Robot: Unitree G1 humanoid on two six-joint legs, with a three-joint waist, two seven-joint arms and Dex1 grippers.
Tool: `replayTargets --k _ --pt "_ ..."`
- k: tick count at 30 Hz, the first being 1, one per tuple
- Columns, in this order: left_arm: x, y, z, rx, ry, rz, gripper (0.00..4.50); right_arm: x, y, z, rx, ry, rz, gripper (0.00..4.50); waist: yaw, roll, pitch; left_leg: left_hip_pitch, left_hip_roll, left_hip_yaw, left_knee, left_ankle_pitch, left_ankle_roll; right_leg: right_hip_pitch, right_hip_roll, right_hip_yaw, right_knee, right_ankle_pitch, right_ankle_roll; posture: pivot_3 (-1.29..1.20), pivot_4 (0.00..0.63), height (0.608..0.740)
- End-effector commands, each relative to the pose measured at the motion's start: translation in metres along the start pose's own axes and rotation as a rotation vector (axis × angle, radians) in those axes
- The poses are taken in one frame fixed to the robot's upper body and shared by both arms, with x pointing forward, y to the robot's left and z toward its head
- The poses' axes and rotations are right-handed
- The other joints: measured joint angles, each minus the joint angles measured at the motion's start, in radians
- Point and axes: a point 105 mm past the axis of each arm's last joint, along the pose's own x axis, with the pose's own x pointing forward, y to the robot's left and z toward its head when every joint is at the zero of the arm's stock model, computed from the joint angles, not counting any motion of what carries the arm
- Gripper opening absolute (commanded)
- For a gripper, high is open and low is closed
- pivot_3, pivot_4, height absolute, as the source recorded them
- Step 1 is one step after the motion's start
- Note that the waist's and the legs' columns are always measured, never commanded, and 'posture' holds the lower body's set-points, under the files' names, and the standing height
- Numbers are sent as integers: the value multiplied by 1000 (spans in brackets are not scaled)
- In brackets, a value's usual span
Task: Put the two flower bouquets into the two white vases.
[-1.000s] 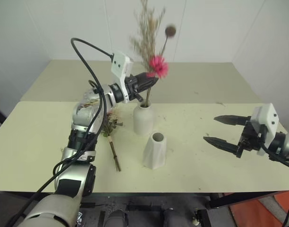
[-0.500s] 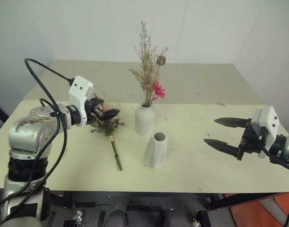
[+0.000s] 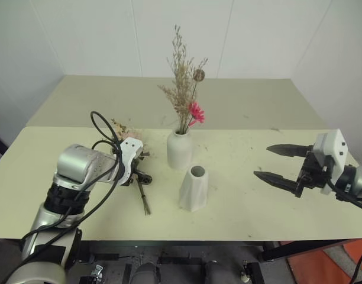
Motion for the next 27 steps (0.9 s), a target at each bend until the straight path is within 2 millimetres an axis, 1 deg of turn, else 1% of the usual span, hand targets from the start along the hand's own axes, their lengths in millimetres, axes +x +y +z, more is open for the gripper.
replayTargets --k 1,6,10,13,16,17,19,21,22,23,24,25,27 --pt "2 3 1 -12 2 34 3867 -3 1 11 -41 -29 -16 4500 0 0 0 0 0 0 0 0 0 0 0 0 0 0 0 0 150 740" --pt "-4 16 6 -42 -13 94 2215 -4 2 10 -38 -28 -19 4500 0 0 0 1 0 0 0 0 0 0 0 0 1 0 0 0 150 740" --pt "-9 33 10 -96 -38 178 838 -3 1 9 -37 -31 -13 4500 0 0 0 1 0 0 0 0 0 0 0 0 1 0 0 0 150 740" --pt "-17 47 17 -165 -88 258 127 -2 0 9 -38 -32 -9 4500 0 0 0 0 0 0 0 0 0 0 0 0 0 0 0 0 150 740" --pt "-29 67 24 -261 -163 392 129 0 -1 9 -41 -32 -3 4500 0 0 0 0 0 0 0 0 0 0 0 0 0 0 0 0 150 740" --pt "-35 76 26 -295 -204 451 129 0 -2 9 -41 -33 -1 4500 0 0 0 0 0 0 0 0 0 0 0 0 0 0 0 0 150 740" --pt "-48 93 34 -297 -328 602 129 2 -3 9 -42 -34 4 4500 -2 0 0 -1 -1 0 0 0 0 -1 0 0 0 0 0 0 150 740" --pt "-69 105 55 -392 -586 671 129 3 -4 9 -44 -35 10 4500 -1 0 0 -1 0 -1 -1 0 0 -1 0 0 -1 0 0 0 150 740" --pt "-81 108 65 -407 -723 689 129 4 -5 9 -45 -34 13 4500 1 0 0 -1 0 -1 -1 0 0 -1 -1 0 -1 0 0 0 150 740" --pt "-93 106 75 -407 -850 670 129 4 -5 9 -46 -34 16 4500 3 0 0 -2 0 0 0 0 -1 -1 -1 0 -1 1 0 0 150 740" --pt "-105 100 86 -408 -974 607 129 5 -5 9 -48 -33 19 4500 5 0 0 -2 -1 0 0 0 -1 -1 -1 0 -1 1 -1 0 150 740" --pt "-113 95 93 -411 -1061 551 129 5 -6 9 -48 -33 20 4500 7 0 0 -2 -1 0 0 0 -1 -1 -1 0 -1 1 -1 0 150 740" --pt "-129 72 110 -397 -1207 315 129 5 -6 9 -50 -32 24 4500 11 0 0 -2 0 0 0 0 -1 -1 -1 -1 -1 1 -1 0 150 740"
